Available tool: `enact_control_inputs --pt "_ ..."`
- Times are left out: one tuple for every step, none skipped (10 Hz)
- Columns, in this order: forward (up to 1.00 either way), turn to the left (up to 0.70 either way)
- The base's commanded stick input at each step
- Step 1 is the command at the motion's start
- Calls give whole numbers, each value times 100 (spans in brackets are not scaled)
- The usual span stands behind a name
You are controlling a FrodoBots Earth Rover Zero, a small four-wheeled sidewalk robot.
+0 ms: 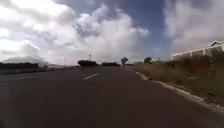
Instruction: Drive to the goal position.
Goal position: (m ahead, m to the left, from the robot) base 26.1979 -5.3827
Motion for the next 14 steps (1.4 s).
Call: enact_control_inputs --pt "70 0" --pt "70 0" --pt "72 0" --pt "79 0" --pt "85 0" --pt "85 0" --pt "100 0" --pt "100 0" --pt "100 0" --pt "100 0" --pt "100 0" --pt "100 0" --pt "100 0" --pt "100 0"
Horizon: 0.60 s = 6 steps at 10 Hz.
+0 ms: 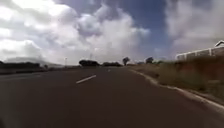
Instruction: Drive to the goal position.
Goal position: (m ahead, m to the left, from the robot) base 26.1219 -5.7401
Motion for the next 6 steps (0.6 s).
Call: enact_control_inputs --pt "100 0" --pt "100 0" --pt "100 -3" --pt "100 -12" --pt "100 -40" --pt "100 -40"
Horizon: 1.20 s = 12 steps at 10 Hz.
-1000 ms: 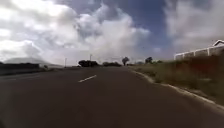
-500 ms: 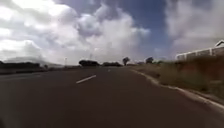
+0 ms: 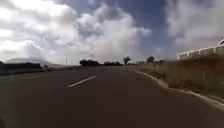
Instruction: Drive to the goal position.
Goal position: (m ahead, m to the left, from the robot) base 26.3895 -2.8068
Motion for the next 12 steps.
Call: enact_control_inputs --pt "100 -28" --pt "100 -9" --pt "100 0" --pt "100 0" --pt "100 0" --pt "100 0" --pt "100 0" --pt "100 0" --pt "100 0" --pt "100 0" --pt "100 0" --pt "100 0"
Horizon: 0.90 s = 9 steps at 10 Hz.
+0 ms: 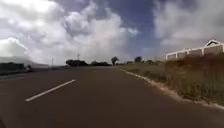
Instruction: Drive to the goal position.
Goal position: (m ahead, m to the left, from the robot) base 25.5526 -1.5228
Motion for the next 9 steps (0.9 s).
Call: enact_control_inputs --pt "100 0" --pt "100 0" --pt "100 0" --pt "100 0" --pt "100 0" --pt "100 0" --pt "100 0" --pt "100 0" --pt "100 0"
